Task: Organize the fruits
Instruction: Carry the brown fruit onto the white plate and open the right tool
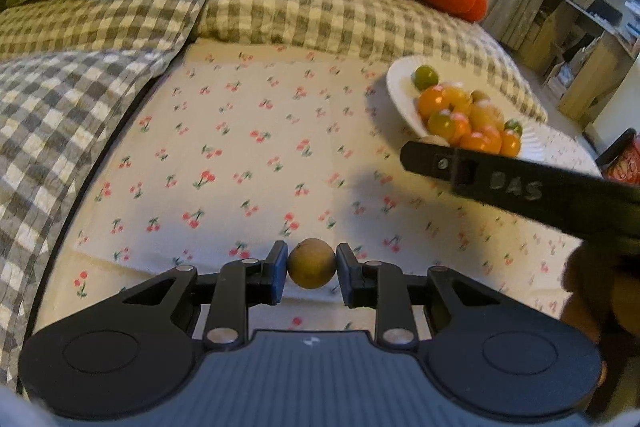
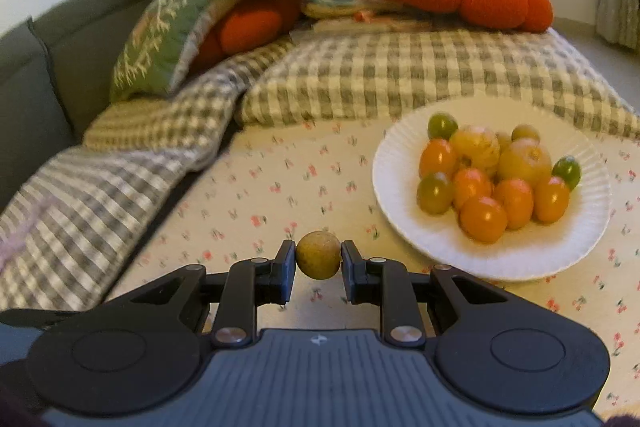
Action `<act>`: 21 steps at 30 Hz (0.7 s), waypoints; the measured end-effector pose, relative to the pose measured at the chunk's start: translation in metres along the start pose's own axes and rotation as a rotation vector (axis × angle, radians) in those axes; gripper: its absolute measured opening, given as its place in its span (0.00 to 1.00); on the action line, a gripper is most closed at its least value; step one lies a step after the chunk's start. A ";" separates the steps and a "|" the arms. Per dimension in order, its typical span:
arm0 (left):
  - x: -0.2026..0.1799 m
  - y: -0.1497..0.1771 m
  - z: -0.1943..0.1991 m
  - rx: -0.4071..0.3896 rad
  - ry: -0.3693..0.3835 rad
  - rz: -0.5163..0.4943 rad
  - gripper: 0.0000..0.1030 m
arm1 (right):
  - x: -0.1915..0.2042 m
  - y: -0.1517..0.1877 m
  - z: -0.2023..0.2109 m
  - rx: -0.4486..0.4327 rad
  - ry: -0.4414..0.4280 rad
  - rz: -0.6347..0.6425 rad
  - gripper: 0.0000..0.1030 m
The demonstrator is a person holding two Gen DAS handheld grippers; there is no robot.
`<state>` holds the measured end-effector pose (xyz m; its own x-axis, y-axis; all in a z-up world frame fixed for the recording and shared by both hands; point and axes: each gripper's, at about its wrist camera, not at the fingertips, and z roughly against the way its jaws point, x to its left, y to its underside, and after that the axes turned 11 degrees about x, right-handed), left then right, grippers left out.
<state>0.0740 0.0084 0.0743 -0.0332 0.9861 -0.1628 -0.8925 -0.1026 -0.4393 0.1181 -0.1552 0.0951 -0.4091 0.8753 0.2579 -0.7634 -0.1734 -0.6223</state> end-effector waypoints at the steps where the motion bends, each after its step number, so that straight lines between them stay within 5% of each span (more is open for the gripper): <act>1: -0.002 -0.002 0.001 -0.006 0.003 0.003 0.17 | -0.002 -0.003 0.007 -0.010 -0.003 0.004 0.21; 10: -0.028 -0.014 0.008 -0.038 0.070 0.019 0.17 | -0.050 -0.019 0.067 -0.115 -0.034 -0.098 0.21; 21: -0.071 -0.039 0.000 -0.080 0.151 -0.003 0.17 | -0.106 -0.027 0.069 -0.130 -0.051 -0.302 0.21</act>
<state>0.1114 -0.0578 0.1026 0.0429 0.9562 -0.2895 -0.8538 -0.1154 -0.5076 0.1479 -0.2741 0.1356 -0.2014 0.8540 0.4797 -0.7851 0.1521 -0.6004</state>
